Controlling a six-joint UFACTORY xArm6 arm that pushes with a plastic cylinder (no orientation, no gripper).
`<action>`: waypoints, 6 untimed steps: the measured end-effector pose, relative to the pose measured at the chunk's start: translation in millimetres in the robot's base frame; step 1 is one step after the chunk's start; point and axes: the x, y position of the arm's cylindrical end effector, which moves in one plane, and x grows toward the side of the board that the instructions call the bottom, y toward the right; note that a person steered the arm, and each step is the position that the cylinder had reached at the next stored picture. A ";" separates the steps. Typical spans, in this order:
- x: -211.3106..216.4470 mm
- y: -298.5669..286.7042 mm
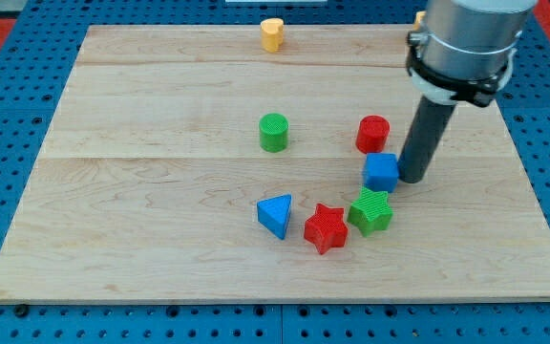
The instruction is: Place blue cube above the red star
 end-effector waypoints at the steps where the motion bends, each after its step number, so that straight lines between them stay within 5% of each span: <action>1: 0.0 -22.6; 6: -3.0 -50.1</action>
